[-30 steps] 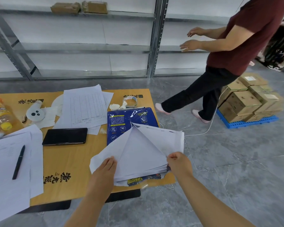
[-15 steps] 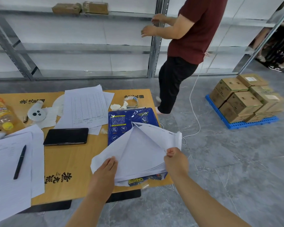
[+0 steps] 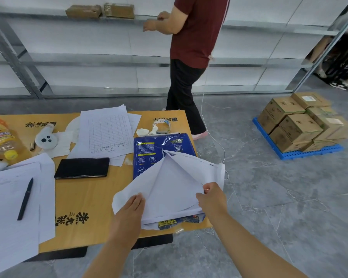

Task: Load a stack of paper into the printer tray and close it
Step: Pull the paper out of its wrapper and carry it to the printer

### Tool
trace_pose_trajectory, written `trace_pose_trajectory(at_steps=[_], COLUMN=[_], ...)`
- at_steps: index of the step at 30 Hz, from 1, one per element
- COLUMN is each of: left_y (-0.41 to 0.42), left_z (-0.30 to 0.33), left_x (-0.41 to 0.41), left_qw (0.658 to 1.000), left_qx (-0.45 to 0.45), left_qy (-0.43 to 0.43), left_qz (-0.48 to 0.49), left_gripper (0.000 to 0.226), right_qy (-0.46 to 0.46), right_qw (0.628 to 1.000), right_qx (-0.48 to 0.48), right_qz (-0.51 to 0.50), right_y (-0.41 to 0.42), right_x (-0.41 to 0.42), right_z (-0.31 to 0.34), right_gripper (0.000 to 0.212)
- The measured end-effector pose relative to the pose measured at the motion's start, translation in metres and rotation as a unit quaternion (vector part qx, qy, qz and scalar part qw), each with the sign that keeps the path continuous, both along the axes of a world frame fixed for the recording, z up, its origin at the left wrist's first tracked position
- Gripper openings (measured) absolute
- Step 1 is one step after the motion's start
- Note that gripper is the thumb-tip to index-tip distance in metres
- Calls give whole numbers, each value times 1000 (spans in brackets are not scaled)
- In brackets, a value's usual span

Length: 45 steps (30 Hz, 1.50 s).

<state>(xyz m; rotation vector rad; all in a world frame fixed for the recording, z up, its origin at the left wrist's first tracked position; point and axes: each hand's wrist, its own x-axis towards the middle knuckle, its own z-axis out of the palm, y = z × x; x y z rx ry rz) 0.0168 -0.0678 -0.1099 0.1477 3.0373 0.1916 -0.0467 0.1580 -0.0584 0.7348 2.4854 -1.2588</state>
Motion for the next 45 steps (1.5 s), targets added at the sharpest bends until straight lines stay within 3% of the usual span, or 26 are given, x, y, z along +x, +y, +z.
trace_pose_trajectory(at_steps=[4,7,11,14,16,19,21,22,24,29,31,33,36,40,45], left_y=[1,3,11,12,11,12,16,17,21,30,34,37,42,44,47], left_z=[-3,1,30,44,49,58,66,65,66,73,81,86,94,109,131], left_x=[3,6,9,11,9,8,11,11,11,18,22,26,32,43,65], left_qw=[999,996,965,858,785,619,543,538,572,569,578,599,630,627,617], left_qx=[14,71,161,298,388,526,588,600,590,595,595,585,562,554,577], left_qy=[25,26,-52,-117,-152,-204,-247,-252,-253,-234,-217,-199,-191,-208,-219], left_qz=[18,51,203,402,459,547,547,535,511,517,515,510,501,506,489], left_gripper=[71,47,19,34,36,25,17,24,30,10,4,17,27,10,11], right_qy=[-18,-45,-78,-87,-107,-154,-182,-196,-222,-246,-235,-217,-208,-204,-171], right_qw=[998,984,953,945,943,932,925,922,917,930,934,934,940,950,963], right_qx=[-48,-141,-250,-280,-288,-311,-324,-327,-329,-268,-267,-283,-269,-237,-206], right_qz=[-32,-99,-152,-145,-126,-101,-82,-69,-35,40,31,2,-9,13,29], right_y=[0,3,2,5,11,25,35,39,49,63,63,61,57,55,56], right_x=[-3,-5,-6,-1,5,14,18,19,20,21,21,24,27,33,52], right_z=[-3,3,20,36,48,63,70,74,81,89,88,90,92,102,128], right_gripper=[28,28,37,43,36,26,24,24,24,30,21,8,16,11,18])
